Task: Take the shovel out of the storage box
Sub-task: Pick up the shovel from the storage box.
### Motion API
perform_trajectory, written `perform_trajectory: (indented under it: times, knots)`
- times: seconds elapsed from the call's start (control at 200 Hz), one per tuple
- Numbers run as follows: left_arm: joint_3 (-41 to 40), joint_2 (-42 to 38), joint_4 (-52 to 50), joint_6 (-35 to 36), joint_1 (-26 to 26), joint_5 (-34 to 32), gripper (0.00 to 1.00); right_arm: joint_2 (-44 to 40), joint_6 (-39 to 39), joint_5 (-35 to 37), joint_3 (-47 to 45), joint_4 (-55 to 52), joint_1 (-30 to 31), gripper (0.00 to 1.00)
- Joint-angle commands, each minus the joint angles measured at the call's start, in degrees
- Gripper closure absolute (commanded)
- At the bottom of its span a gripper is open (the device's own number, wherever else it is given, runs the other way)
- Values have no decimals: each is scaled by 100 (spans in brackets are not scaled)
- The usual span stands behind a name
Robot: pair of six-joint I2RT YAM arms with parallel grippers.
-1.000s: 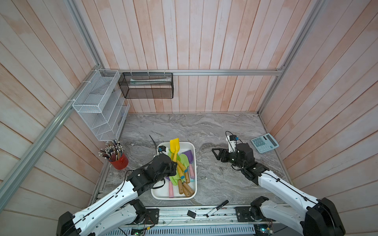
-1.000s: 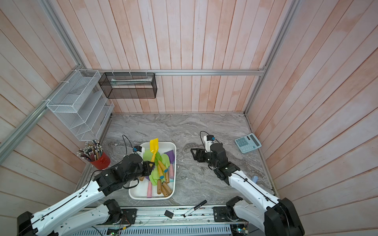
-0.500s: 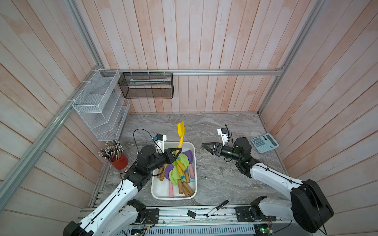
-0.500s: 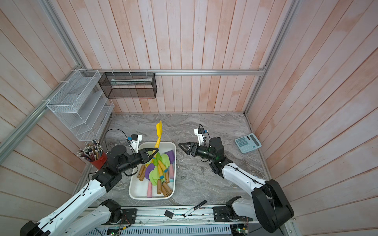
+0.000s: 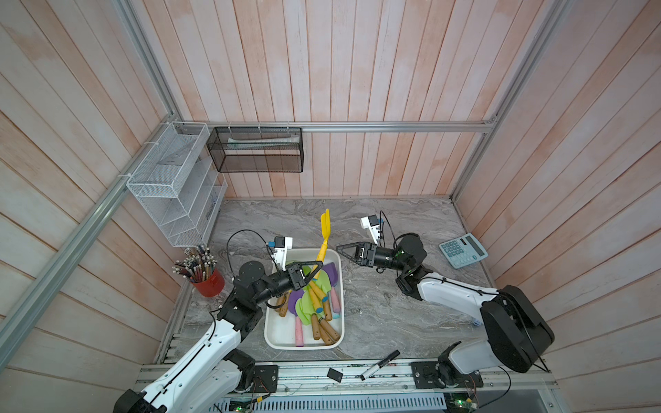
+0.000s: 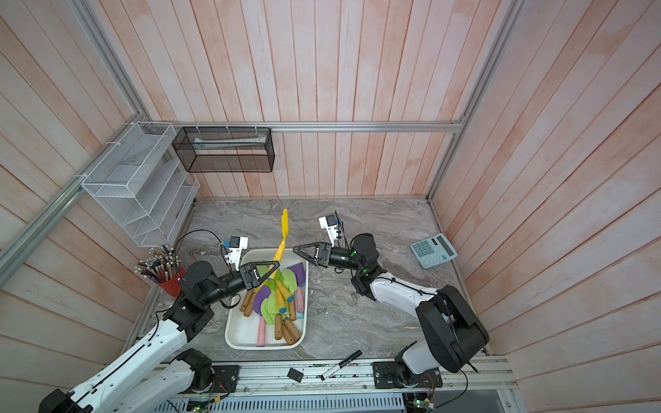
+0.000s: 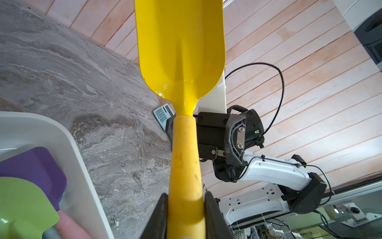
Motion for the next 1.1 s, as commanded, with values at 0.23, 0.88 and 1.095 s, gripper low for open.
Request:
perform_trajectory:
  times: [0.23,0.88,1.095]
  knots:
    - [-216,-35,669,-239,40,198,85,490,257,-113,471,538,332,39]
    - [-300,86,855,-309,40,229,85,1199,890,-184,1043,1267,421,61]
    - [-336,87,870,-302,39,229,85,1243,916,-170,1033,1291,435,70]
